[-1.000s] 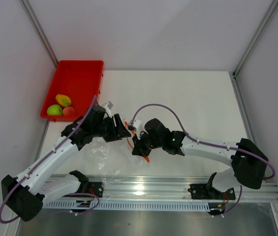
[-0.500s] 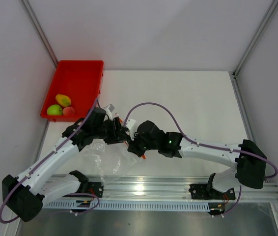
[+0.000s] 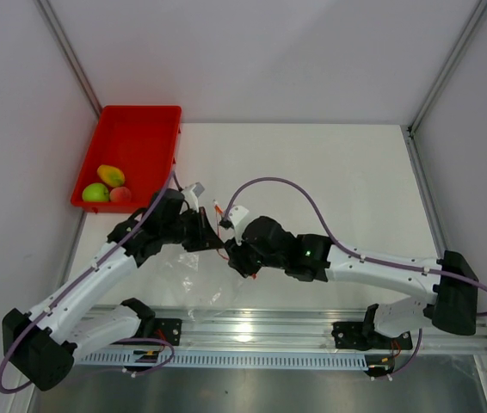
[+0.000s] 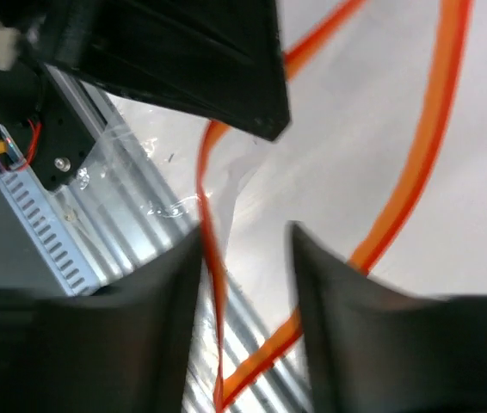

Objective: Place the food in the zip-top bag and seal the zipper
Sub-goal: Pick up the zipper food storage bag at the center of the board, then open the zipper of the food storage bag.

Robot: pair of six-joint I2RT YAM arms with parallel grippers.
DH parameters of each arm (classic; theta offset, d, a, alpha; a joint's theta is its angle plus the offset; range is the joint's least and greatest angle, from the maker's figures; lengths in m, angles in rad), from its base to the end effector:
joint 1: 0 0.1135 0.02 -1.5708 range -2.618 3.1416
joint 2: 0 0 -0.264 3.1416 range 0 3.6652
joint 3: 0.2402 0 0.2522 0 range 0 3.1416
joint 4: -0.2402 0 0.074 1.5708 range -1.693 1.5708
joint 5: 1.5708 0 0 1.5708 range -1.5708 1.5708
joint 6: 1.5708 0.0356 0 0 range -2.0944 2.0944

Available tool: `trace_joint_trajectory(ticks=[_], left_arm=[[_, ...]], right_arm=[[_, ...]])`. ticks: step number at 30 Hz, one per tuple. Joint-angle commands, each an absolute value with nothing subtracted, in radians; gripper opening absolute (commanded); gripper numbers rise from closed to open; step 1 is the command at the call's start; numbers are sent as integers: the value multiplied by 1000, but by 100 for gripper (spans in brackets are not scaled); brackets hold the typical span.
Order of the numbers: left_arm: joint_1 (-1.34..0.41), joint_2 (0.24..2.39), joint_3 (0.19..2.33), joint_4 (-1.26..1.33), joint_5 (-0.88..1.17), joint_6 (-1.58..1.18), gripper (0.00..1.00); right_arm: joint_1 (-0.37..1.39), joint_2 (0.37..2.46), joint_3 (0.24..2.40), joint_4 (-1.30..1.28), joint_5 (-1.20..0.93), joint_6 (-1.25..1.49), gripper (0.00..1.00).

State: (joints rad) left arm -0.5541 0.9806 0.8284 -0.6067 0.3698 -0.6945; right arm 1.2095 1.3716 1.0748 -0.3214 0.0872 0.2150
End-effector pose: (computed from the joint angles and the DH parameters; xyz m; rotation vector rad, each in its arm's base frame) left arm 0.1651 -0.1173 0.2812 0.0252 2.5106 -1.0086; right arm 0.1120 0.2877 0.2946 -1.0405 2.0246 0.6922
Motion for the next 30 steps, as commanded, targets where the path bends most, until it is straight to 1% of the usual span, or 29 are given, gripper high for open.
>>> trace_joint_trajectory(ticks=[1, 2, 3, 4, 8, 9, 11, 12, 14, 15, 16, 17, 21, 24, 26, 29, 30], left_arm=[[-557, 927, 813, -560, 368, -638, 1], [-557, 919, 808, -552, 365, -634, 1], [-558, 913, 801, -534, 365, -626, 1], [-557, 902, 799, -525, 368, -624, 1], [-557, 897, 787, -477, 409, -606, 0], [-558, 896, 775, -442, 426, -601, 1], [-560, 890, 767, -408, 469, -597, 1], [-561, 890, 759, -381, 483, -594, 1], [-571, 887, 759, -356, 517, -585, 1], [-575, 887, 762, -347, 526, -578, 1], [-580, 888, 764, -327, 540, -574, 1], [-587, 888, 764, -318, 546, -571, 1], [-600, 893, 778, -295, 540, -574, 1], [-607, 907, 798, -275, 552, -583, 1], [-621, 928, 808, -261, 549, -591, 1], [-637, 962, 841, -250, 549, -597, 1], [-640, 966, 850, -241, 546, -598, 1]], right_arm=[[1216, 1301, 1118, -416, 173, 299, 56], [1216, 1290, 1115, -431, 207, 322, 67], [1219, 1267, 1117, -464, 228, 334, 81], [1223, 1259, 1120, -481, 256, 348, 99], [1224, 1224, 1164, -563, 374, 397, 99], [1223, 1215, 1176, -580, 424, 446, 99], [1207, 1180, 1184, -583, 393, 463, 100], [1172, 1169, 1187, -575, 321, 434, 99], [1123, 1151, 1183, -557, 266, 434, 99], [1093, 1152, 1180, -546, 215, 428, 98], [1038, 1157, 1181, -540, 108, 428, 96], [1016, 1173, 1184, -540, 75, 428, 95], [965, 1216, 1203, -549, 22, 411, 85], [942, 1249, 1213, -552, -41, 407, 74], [939, 1255, 1204, -543, -57, 408, 73], [934, 1259, 1187, -522, -77, 422, 60], [933, 1259, 1177, -523, -72, 426, 47]])
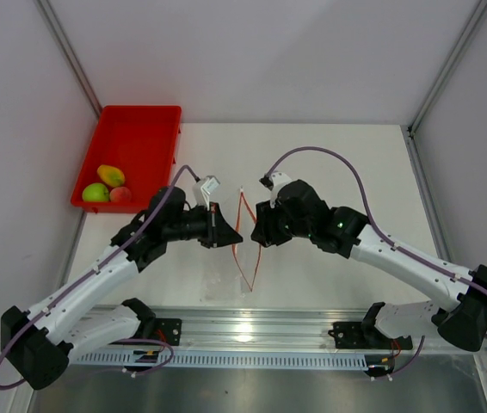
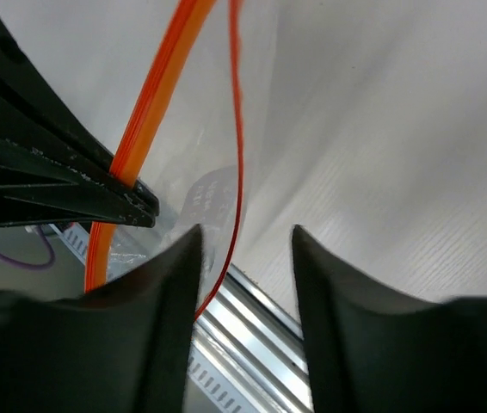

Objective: Place the food in the zip-top bag and seal the zipper
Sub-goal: Open the zipper of the food storage bag.

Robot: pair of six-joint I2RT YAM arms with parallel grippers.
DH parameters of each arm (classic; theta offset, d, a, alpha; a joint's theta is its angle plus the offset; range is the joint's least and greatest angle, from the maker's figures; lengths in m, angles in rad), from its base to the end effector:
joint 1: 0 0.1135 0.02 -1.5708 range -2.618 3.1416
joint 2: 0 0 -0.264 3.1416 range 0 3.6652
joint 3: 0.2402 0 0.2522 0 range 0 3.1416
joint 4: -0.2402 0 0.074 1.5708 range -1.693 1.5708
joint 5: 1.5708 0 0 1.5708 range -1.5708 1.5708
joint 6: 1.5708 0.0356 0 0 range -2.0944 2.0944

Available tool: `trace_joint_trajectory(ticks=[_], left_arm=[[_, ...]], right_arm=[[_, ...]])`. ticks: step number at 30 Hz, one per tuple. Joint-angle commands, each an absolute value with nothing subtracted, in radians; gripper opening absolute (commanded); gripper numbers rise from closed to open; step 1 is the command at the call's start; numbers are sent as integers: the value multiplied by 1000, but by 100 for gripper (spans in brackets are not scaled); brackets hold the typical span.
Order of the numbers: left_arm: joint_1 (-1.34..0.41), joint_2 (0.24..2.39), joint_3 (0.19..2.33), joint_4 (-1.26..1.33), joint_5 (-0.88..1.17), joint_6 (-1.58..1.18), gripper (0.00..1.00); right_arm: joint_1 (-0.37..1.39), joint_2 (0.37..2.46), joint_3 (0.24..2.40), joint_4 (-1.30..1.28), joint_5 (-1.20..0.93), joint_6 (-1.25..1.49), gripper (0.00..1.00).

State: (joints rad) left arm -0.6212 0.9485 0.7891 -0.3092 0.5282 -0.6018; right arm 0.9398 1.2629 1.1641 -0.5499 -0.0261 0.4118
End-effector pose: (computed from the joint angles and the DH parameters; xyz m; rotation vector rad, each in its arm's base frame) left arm 0.1611 -0.1374 0.3011 0.3867 2.1946 -1.2624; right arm 0.1627 0.2242 0.3344 -0.6229 2.2464 0.7481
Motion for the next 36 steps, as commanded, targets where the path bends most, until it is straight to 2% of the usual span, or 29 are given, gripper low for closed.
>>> trace_joint_trajectory(ticks=[1, 2, 3, 5, 6, 7, 12, 17, 20, 23, 31, 36], left_arm=[[-641, 976, 859, -239, 546, -601, 1], [-644, 979, 862, -233, 552, -606, 1], [-644, 980, 871, -221, 554, -609, 1], [-647, 979, 876, -216, 542, -614, 1], [-647, 979, 874, -216, 531, -614, 1], [-647, 983, 883, -250, 499, -615, 1], [-649, 1025, 917, -389, 342, -638, 1], [-652, 1022, 873, -272, 400, -647, 1], [-652, 1058, 903, -258, 414, -634, 1], [-652, 1133, 960, -342, 368, -603, 1], [-649, 1265, 968, -356, 238, -564, 1], [-649, 1238, 924, -278, 207, -598, 4]], right_arm=[[931, 1256, 1170, -526, -66, 428, 38], [931, 1252, 1164, -531, -52, 429, 29], [928, 1243, 1155, -541, -7, 437, 9], [928, 1224, 1143, -548, 58, 445, 0], [930, 1217, 1141, -555, 89, 445, 0], [931, 1201, 1150, -589, 241, 449, 0], [936, 1144, 1155, -653, 449, 428, 0], [934, 1159, 1227, -725, 647, 390, 0], [939, 1189, 1255, -736, 689, 345, 0], [963, 1216, 1262, -713, 742, 315, 0], [1015, 1278, 1287, -695, 768, 276, 0], [1052, 1292, 1281, -718, 792, 282, 0]])
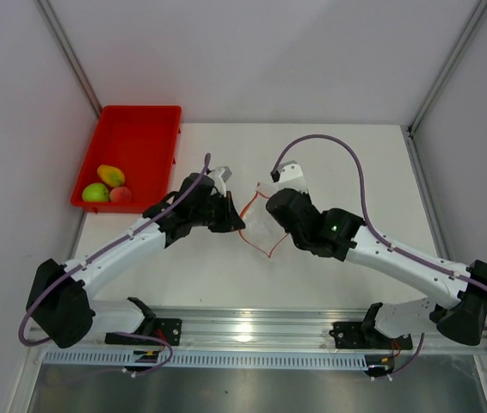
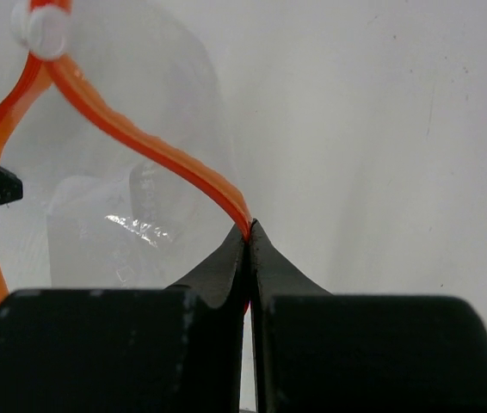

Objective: Place the food in the zip-top bag and seal the zipper
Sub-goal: Open the zipper of the food storage bag.

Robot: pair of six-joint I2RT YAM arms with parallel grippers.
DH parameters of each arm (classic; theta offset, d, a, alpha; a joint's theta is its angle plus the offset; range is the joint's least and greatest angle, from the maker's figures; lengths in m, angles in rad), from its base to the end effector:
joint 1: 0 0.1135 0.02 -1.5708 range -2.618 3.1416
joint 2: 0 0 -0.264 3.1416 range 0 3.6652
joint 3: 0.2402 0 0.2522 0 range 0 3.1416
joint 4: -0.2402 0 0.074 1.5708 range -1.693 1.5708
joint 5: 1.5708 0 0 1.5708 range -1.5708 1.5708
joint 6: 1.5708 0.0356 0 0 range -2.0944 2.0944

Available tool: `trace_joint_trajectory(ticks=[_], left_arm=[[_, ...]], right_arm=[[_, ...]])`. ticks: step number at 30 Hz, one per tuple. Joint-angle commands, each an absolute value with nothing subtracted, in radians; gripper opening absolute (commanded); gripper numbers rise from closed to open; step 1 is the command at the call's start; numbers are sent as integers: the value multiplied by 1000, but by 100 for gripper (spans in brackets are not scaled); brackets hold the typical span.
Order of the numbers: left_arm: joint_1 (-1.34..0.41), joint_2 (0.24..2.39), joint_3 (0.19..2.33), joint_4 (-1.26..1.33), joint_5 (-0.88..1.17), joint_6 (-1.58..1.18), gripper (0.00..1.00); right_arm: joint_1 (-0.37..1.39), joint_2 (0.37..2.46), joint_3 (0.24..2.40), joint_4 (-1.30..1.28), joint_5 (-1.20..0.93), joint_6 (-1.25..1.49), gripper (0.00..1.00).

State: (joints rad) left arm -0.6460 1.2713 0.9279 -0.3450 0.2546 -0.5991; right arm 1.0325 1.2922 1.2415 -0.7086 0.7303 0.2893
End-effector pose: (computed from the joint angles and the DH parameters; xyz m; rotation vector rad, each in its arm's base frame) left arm 0.2156 -0.1737 0.2709 0.2020 2.4043 -0.9136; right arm 0.1578 0.2179 0.3456 -0.4375 2.0645 -0.0794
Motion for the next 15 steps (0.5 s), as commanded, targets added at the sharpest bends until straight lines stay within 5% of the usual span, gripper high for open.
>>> trace_joint_trajectory(ticks=[1, 15], left_arm=[[-649, 1226, 922, -269, 207, -601, 5], [-670, 1373, 940, 176, 633, -757, 1]], right_arm=[[1054, 1276, 1278, -709, 773, 273, 0], [1098, 1244, 1414, -853, 1028, 179, 0]])
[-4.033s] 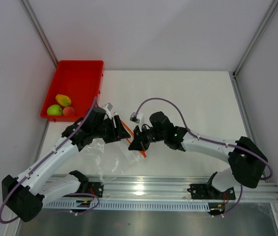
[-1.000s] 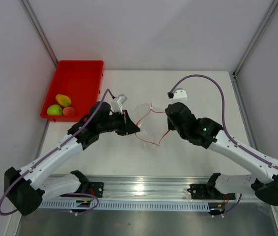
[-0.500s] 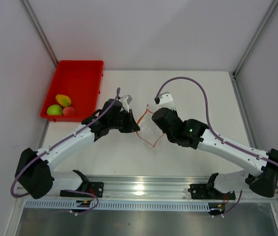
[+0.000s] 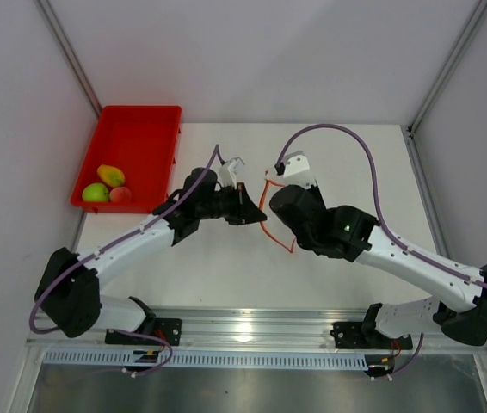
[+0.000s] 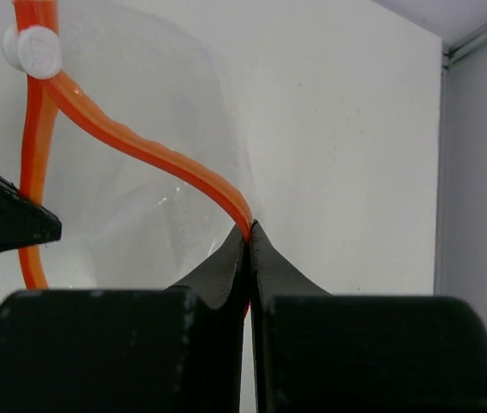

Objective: Place the food in the zip-top bag and seal the zipper
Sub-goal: Open the zipper of the food storage bag.

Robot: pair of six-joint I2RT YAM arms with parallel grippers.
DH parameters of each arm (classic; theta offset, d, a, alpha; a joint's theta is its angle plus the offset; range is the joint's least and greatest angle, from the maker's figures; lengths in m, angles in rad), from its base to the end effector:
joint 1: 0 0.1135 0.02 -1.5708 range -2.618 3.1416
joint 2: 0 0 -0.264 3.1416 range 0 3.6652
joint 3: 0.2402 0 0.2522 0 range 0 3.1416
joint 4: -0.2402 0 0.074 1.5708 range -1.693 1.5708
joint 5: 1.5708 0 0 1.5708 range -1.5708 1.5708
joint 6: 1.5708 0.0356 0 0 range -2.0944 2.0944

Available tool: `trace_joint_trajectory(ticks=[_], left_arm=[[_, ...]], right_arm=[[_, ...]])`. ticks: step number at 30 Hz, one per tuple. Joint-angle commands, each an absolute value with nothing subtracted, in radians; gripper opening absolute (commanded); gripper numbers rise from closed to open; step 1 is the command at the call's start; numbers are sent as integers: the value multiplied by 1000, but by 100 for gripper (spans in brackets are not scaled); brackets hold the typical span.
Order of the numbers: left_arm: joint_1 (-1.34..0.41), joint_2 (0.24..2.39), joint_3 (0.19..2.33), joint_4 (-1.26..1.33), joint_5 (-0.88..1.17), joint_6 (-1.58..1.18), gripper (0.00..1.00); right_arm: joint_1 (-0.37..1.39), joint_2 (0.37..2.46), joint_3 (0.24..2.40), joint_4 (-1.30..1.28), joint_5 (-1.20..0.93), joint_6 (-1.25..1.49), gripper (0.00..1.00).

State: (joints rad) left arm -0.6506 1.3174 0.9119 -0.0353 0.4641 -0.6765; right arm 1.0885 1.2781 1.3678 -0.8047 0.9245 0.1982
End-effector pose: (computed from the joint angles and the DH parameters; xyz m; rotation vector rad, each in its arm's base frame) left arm 0.2277 -0.1933 0.2824 0.2999 2.1959 -1.2639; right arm 0.1432 0.2123 0.3854 -0.4364 1.9361 -0.2420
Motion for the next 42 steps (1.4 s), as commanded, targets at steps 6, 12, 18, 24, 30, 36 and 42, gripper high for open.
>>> trace_joint_trajectory(ticks=[6, 12, 18, 24, 30, 36, 42], left_arm=[[-684, 1416, 940, 42, 494, -776, 1], [-684, 1381, 887, -139, 354, -739, 1], [-670, 1379, 873, -244, 284, -700, 1], [-631, 1335, 831, -253, 259, -689, 3], [-612, 1325, 844, -267, 264, -670, 16], [-611, 1189, 801, -212, 206, -693, 62], [-611, 942, 713, -150, 85, -672, 90]], right_arm=[[1101, 1278, 1382, -845, 963, 175, 0], [1097, 1358, 1295, -710, 781, 232, 0], [1078, 1420, 1244, -609, 577, 241, 0], [1028, 1393, 1195, -551, 423, 262, 0], [963, 1373, 1181, -534, 339, 278, 0], [956, 1382, 1177, -522, 330, 299, 0], [946, 1393, 1177, -502, 282, 307, 0]])
